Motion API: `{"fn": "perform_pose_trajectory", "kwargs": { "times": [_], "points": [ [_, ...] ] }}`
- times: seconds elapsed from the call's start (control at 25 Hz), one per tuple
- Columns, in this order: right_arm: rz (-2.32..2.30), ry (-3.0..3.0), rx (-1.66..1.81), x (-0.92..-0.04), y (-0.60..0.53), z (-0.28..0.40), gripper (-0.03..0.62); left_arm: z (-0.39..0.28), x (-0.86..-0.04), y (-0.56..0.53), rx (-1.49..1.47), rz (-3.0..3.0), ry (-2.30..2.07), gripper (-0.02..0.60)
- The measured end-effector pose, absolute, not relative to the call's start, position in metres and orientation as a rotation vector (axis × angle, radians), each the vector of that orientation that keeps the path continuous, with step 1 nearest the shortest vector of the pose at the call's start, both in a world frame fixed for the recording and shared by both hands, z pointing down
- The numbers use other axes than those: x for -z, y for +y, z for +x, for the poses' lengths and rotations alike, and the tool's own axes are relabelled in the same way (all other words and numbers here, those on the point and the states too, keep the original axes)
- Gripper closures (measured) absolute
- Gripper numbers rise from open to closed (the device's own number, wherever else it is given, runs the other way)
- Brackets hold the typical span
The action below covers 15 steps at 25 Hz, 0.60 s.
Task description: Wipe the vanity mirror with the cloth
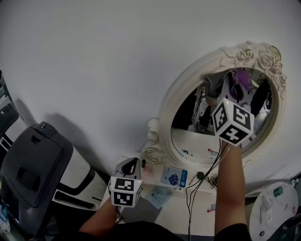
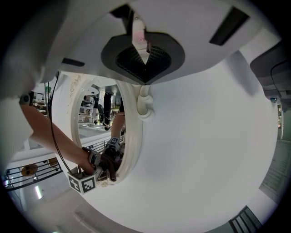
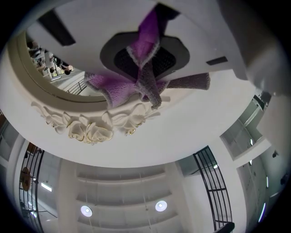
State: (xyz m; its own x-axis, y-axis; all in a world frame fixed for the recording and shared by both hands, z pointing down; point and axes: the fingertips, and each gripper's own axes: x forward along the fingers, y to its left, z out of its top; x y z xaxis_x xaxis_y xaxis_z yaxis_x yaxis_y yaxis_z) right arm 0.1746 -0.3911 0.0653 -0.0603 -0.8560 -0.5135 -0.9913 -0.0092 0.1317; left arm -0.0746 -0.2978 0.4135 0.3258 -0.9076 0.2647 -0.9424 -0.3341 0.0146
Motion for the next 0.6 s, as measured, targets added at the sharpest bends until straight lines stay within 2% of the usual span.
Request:
{"fn": "perform_pose_trajectory", "kwargs": {
  "times": [0.6],
  "points": [
    [-1.821, 2.293, -0.749, -0.184, -0.405, 0.085, 0.547, -0.070, -0.423, -0.297, -0.346, 2.372, -1.718, 0.583]
  ]
}}
